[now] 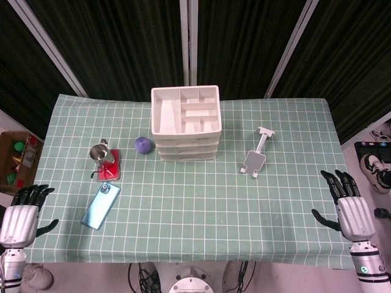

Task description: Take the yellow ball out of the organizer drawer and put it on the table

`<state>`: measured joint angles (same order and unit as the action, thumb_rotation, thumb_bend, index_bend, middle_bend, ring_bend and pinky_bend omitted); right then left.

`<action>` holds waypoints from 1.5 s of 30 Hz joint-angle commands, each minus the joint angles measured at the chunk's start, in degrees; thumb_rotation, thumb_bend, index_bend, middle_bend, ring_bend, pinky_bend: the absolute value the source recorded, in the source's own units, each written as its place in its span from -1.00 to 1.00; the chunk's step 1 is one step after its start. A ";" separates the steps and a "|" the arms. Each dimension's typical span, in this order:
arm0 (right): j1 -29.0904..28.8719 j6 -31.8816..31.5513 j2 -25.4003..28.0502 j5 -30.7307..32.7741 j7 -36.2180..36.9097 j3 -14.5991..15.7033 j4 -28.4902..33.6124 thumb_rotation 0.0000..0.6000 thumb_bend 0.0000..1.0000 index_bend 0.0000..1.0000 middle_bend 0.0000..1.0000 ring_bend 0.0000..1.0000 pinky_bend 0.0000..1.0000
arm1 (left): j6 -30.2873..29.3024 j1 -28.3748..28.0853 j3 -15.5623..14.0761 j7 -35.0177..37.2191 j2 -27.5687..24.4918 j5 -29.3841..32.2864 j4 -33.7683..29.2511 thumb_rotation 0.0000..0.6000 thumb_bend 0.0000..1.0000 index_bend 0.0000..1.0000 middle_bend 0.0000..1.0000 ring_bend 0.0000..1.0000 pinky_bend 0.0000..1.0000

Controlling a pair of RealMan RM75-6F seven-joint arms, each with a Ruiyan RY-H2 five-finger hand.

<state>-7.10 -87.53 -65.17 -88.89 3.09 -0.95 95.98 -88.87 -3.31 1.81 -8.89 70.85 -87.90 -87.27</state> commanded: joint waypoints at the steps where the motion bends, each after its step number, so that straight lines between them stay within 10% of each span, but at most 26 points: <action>1: -0.06 0.31 -0.39 -0.04 0.37 -0.16 0.03 1.00 -0.72 -1.00 -0.74 -1.00 -0.94 | 0.29 -0.12 0.12 0.15 -0.10 0.25 -0.06 1.00 -0.96 -0.53 -0.61 -0.70 -0.65; 7: -2.89 5.50 -1.13 -0.46 6.39 -0.56 2.60 1.00 -0.71 -1.00 -0.63 -0.98 -0.87 | 0.34 -0.25 0.01 0.16 -0.20 -0.12 -0.06 1.00 -0.96 -0.53 -0.61 -0.70 -0.65; 16: -17.31 25.26 -7.19 2.72 37.46 -6.39 5.25 1.00 -0.41 -1.00 0.13 -0.15 -0.03 | -0.34 -0.16 -0.08 1.35 0.07 -0.89 0.67 1.00 -0.96 -0.53 -0.61 -0.70 -0.65; 25: -29.57 41.43 -18.70 11.87 56.17 -13.90 -2.47 1.00 -0.09 -0.88 0.44 0.37 0.21 | -0.03 0.18 -0.12 3.04 0.57 0.01 2.16 1.00 -0.96 -0.53 -0.61 -0.70 -0.65; 45: -43.50 54.14 -34.77 15.58 69.45 -22.20 -23.01 1.00 -0.05 -0.83 0.50 0.45 0.26 | -0.04 0.43 0.44 5.15 0.87 1.04 4.03 1.00 -0.96 -0.53 -0.61 -0.70 -0.65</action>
<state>-50.12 -33.80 -99.29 -73.43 72.41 -22.76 73.71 -88.92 -2.89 2.25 -3.74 71.72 -86.86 -83.25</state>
